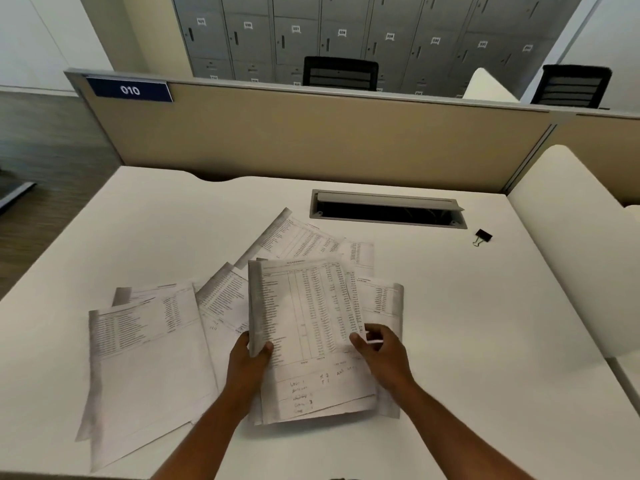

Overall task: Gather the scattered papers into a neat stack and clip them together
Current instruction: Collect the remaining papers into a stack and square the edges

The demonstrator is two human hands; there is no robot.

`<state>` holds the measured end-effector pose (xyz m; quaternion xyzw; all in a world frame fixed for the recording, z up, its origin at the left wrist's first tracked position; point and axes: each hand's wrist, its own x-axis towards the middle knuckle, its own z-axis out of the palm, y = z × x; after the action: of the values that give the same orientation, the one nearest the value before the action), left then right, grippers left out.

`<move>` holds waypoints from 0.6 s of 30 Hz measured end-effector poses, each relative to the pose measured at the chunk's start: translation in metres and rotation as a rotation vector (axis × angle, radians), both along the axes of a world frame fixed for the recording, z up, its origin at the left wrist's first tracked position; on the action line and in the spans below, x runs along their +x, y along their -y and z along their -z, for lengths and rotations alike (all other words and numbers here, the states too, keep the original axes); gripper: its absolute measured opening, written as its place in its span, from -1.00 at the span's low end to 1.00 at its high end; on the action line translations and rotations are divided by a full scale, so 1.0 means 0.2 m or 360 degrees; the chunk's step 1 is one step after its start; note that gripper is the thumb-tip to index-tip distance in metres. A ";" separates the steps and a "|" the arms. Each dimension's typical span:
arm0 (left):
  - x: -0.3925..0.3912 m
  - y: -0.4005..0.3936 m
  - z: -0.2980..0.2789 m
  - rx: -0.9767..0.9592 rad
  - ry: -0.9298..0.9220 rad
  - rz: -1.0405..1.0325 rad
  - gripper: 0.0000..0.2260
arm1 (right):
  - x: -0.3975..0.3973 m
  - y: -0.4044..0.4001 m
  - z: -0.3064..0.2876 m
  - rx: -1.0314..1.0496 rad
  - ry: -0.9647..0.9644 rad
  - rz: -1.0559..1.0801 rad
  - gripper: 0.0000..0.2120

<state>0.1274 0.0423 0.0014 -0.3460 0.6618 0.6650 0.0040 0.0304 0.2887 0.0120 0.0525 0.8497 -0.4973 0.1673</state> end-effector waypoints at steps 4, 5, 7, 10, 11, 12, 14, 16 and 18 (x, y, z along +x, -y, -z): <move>-0.01 -0.03 -0.06 0.0035 -0.0073 0.0016 -0.56 | -0.05 0.06 -0.03 -0.0181 -0.0005 0.0022 -0.57; -0.02 -0.03 -0.07 0.0059 -0.0088 0.0007 -0.53 | -0.05 0.07 -0.03 -0.0167 -0.0065 0.0056 -0.63; -0.03 -0.04 -0.08 0.0070 -0.0085 -0.0018 -0.51 | -0.05 0.08 -0.05 -0.0164 -0.0161 0.0120 -0.77; -0.04 -0.02 -0.06 -0.0052 -0.0027 -0.0027 -0.54 | -0.07 0.05 -0.06 -0.0197 -0.0265 0.0149 -0.84; -0.03 -0.01 -0.05 -0.0073 -0.0010 -0.0037 -0.58 | -0.08 0.04 -0.06 -0.0204 -0.0274 0.0161 -0.83; -0.03 0.00 -0.05 -0.0083 -0.0006 -0.0058 -0.62 | -0.08 0.04 -0.06 -0.0210 -0.0268 0.0166 -0.81; -0.02 0.01 -0.04 -0.0100 -0.0018 -0.0099 -0.69 | -0.10 0.03 -0.07 -0.0224 -0.0215 0.0149 -0.77; -0.02 0.02 -0.06 -0.0128 -0.0019 -0.0106 -0.71 | -0.12 0.01 -0.07 -0.0231 -0.0176 0.0133 -0.76; -0.02 0.01 -0.07 -0.0145 -0.0019 -0.0100 -0.71 | -0.14 -0.01 -0.08 -0.0207 -0.0179 0.0169 -0.76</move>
<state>0.1229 0.0400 0.0154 -0.3626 0.6803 0.6359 -0.0366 0.0020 0.2914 0.0273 0.0585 0.8197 -0.5617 0.0958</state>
